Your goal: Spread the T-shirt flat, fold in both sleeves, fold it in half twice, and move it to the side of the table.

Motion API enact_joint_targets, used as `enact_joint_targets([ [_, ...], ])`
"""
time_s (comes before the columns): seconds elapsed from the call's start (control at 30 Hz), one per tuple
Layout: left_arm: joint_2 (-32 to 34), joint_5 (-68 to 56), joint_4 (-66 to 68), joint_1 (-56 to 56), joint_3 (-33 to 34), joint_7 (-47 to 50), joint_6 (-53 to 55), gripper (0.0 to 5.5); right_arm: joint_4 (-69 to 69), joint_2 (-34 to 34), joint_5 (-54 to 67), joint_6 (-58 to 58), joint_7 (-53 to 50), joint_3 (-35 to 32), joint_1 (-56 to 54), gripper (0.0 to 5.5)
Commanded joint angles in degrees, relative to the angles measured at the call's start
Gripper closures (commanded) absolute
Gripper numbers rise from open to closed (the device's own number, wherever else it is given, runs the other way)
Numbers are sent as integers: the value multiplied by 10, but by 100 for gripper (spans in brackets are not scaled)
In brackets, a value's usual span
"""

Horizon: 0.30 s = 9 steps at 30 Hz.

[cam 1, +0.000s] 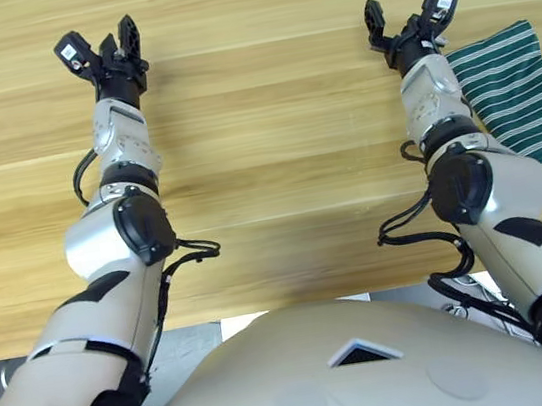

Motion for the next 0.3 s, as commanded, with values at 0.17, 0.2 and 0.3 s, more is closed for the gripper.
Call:
enact_joint_targets([
  [0.17,-2,2,5,-12,4,-2,8,137,2,-5,-6,-2,-4,-1,-8,10],
  [0.2,-2,4,6,-12,4,3,9,115,2,-5,-6,-3,-4,-1,-8,10],
  [0.3,-2,9,8,-14,2,21,17,72,2,-5,-10,-4,-4,2,-8,10],
])
